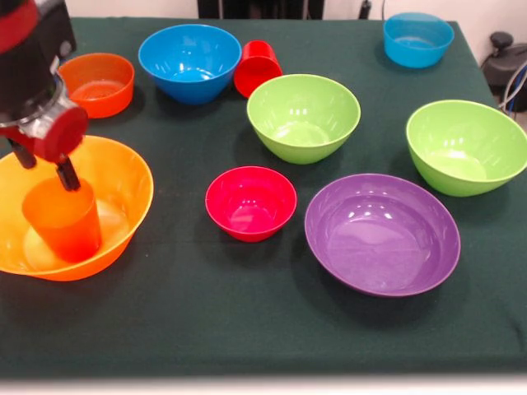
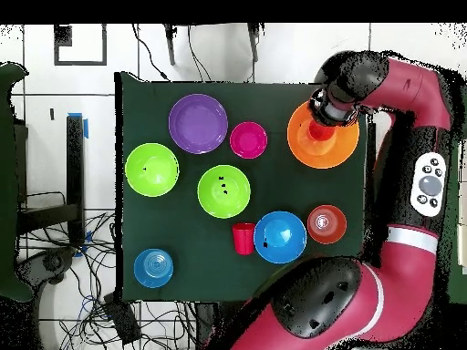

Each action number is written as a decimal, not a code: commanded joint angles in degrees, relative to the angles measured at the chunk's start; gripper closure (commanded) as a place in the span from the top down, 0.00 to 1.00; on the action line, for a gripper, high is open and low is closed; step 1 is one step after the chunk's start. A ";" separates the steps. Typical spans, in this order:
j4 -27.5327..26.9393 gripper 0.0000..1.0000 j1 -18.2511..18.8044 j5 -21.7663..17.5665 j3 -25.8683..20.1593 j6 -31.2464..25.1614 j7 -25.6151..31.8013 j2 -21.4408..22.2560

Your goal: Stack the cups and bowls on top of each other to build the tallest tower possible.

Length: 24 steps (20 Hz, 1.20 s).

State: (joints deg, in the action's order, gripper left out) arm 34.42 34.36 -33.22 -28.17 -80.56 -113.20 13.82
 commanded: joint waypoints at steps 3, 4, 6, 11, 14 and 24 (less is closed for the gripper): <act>-2.90 1.00 -2.94 -1.13 -1.50 -10.04 14.27 2.25; -3.25 1.00 -3.02 -1.17 -1.61 -10.75 14.21 2.37; -3.31 1.00 -2.99 -1.19 -1.75 -10.42 14.66 2.90; 5.94 1.00 -2.52 2.73 0.38 -3.02 6.11 5.21; 14.55 1.00 -2.88 4.86 2.44 3.83 -0.28 7.96; 31.79 1.00 -3.24 8.85 6.98 17.38 -7.41 14.01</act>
State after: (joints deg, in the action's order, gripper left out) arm 52.03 33.97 -24.83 -24.29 -68.44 -113.22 25.09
